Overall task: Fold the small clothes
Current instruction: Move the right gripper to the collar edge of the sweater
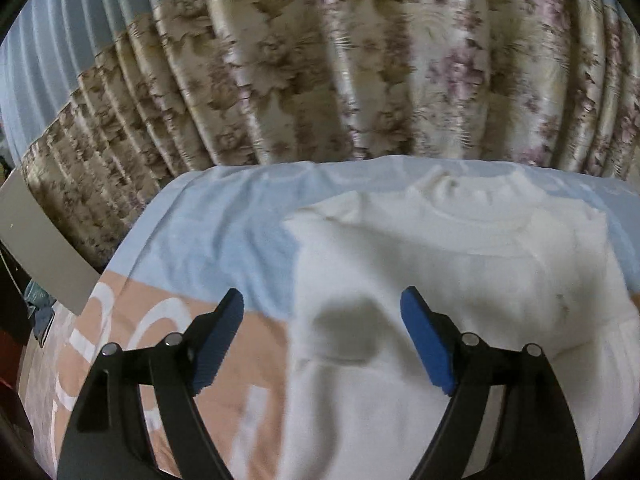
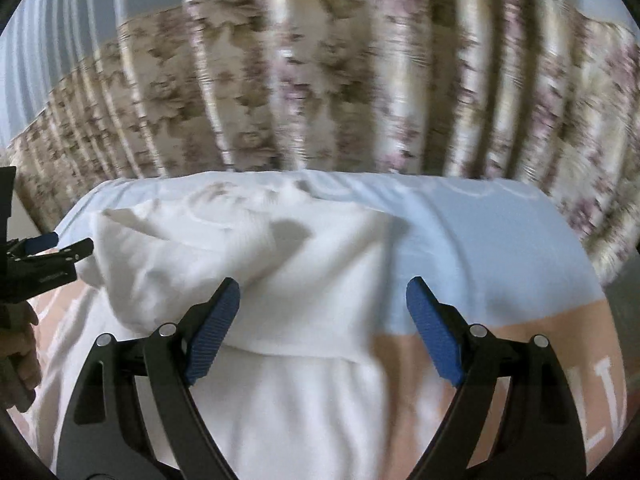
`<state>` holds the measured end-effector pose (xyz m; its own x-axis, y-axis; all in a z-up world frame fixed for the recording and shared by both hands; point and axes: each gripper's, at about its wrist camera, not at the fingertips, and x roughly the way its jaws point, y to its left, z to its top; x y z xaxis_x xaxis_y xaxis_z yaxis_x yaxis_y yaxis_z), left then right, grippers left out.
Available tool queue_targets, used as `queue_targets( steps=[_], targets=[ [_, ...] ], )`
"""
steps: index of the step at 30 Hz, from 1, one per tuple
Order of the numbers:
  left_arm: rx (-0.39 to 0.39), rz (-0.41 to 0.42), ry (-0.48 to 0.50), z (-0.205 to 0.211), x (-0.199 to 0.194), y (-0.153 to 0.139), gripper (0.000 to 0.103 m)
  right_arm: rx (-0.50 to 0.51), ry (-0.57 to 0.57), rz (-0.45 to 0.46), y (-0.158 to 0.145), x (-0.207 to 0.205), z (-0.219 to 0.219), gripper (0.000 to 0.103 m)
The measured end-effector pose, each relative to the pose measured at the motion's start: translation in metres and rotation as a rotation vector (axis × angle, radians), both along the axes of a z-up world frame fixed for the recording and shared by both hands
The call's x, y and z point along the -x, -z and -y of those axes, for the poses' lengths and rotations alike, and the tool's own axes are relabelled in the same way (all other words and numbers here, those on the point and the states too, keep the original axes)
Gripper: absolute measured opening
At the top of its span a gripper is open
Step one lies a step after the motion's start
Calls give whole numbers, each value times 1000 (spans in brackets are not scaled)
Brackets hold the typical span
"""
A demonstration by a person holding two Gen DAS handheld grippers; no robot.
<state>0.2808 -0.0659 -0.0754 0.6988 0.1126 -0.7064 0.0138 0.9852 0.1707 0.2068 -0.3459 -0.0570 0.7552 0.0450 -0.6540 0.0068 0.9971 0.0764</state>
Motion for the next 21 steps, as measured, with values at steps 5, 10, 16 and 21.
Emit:
queue_targets(
  steps=[5,10,16,21],
  targets=[
    [17,-10,-20,-26,1,8,81,14,-47,-16,3,-22,-38,87],
    [48,-20,-45,-45,-3,18,81,67,-71,-40,8,-46,-70,87],
    [89,-21,-40,-56,-8,22,81,101,-88,-65,16,-82,-105,86],
    [117,-32,-20,-58,-14,27,81,172,-44,-137,41,-116,-118,74]
  ],
)
